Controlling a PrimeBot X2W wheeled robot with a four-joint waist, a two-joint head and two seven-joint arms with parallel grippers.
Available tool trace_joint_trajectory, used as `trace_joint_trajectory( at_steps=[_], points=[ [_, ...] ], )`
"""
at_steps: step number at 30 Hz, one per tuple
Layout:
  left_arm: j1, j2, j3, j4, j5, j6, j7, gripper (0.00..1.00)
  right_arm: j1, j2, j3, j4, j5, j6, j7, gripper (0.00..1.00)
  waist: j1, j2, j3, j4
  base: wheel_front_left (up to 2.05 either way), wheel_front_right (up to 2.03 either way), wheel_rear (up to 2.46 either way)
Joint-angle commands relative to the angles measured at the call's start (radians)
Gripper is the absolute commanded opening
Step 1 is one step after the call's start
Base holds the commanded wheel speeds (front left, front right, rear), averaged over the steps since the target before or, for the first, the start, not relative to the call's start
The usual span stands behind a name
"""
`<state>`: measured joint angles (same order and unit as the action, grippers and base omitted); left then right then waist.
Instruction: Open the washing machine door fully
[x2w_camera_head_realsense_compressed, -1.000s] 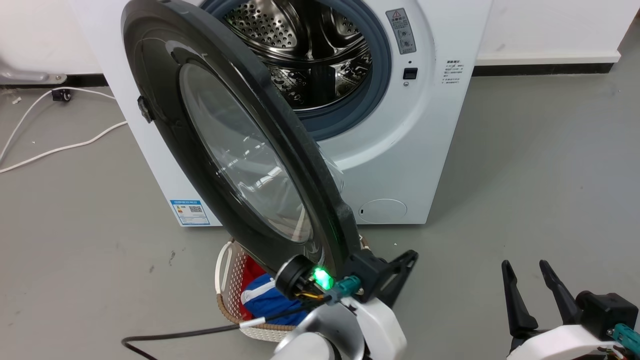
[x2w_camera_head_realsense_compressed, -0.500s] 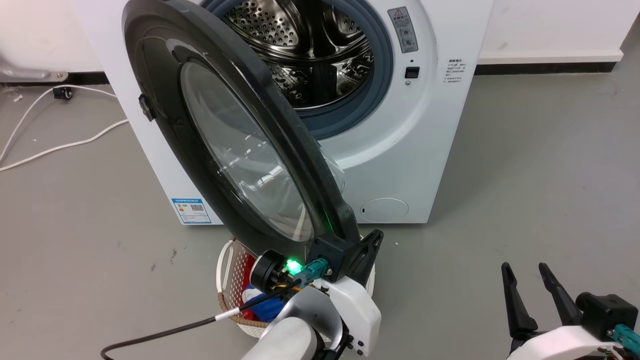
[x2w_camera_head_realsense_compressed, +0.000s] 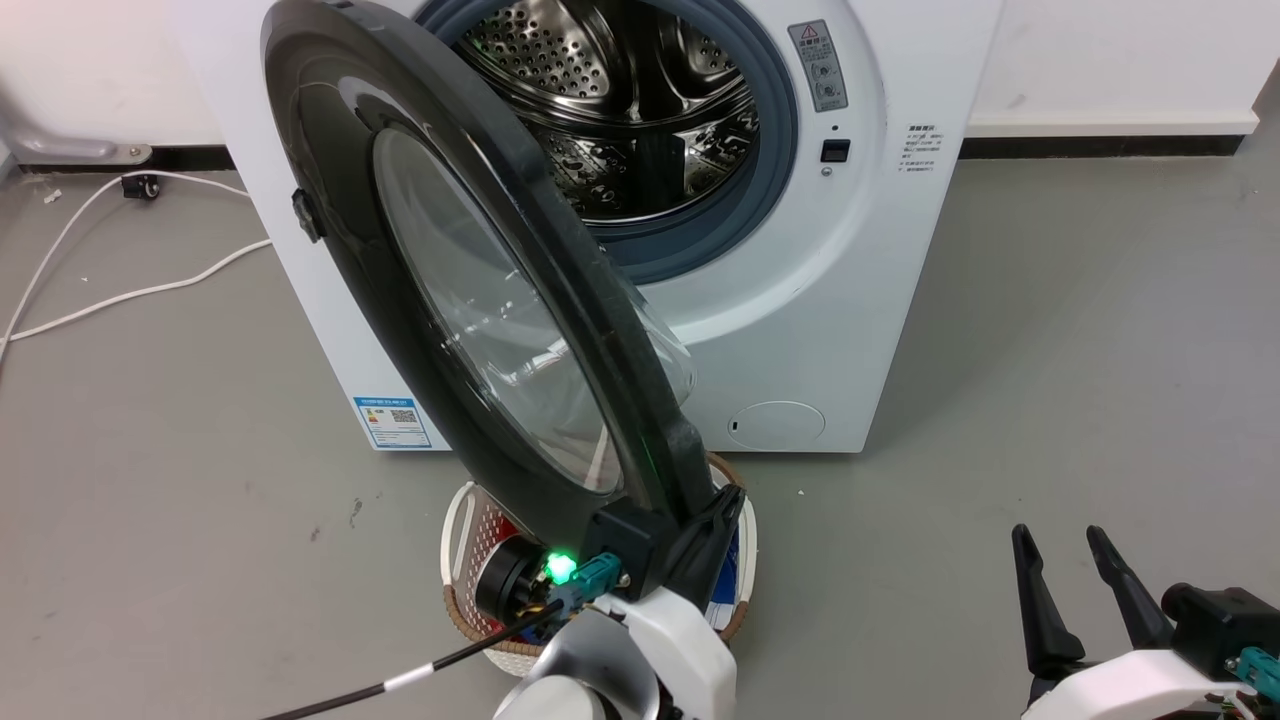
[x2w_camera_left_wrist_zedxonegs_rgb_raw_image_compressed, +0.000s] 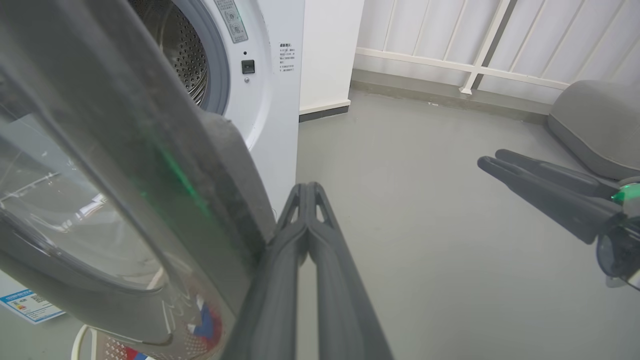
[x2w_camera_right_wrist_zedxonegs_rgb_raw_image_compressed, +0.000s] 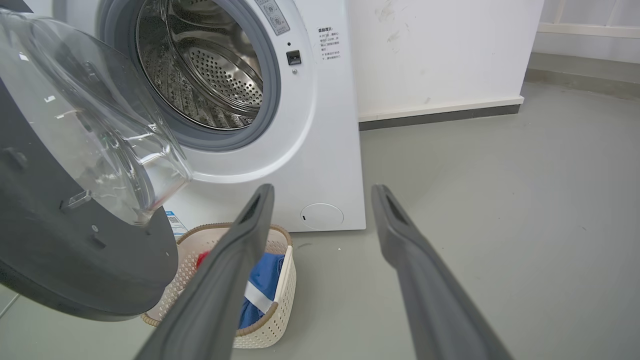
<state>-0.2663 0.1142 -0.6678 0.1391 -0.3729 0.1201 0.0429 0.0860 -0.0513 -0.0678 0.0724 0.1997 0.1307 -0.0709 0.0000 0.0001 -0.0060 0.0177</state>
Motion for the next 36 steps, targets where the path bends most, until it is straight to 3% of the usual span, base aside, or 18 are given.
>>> trace_joint_trajectory(
  at_steps=[1,14,26,36],
  points=[
    [0.018,0.035,0.03,0.003,-0.003,0.024,0.009,0.0,0.003,0.002,-0.002,-0.005,0.002,0.0,-0.001,1.0,0.0,-0.0001,0.0,0.002,0.0,0.0,0.0],
    [0.105,0.126,0.061,-0.129,0.012,0.089,0.024,0.0,0.012,0.002,-0.009,0.011,0.021,0.0,-0.001,1.0,0.0,-0.0001,-0.004,0.033,0.0,0.0,0.0],
    [0.17,0.147,0.028,-0.236,0.04,0.116,0.03,0.0,0.005,0.002,-0.012,0.029,0.029,0.0,-0.004,1.0,0.0,-0.0001,-0.007,0.109,0.0,0.0,0.0],
    [0.221,0.16,0.06,-0.278,0.025,0.168,0.013,0.0,-0.002,0.002,-0.014,0.038,0.028,0.0,-0.008,1.0,0.0,-0.0001,0.003,0.236,0.0,0.0,0.0]
  ],
)
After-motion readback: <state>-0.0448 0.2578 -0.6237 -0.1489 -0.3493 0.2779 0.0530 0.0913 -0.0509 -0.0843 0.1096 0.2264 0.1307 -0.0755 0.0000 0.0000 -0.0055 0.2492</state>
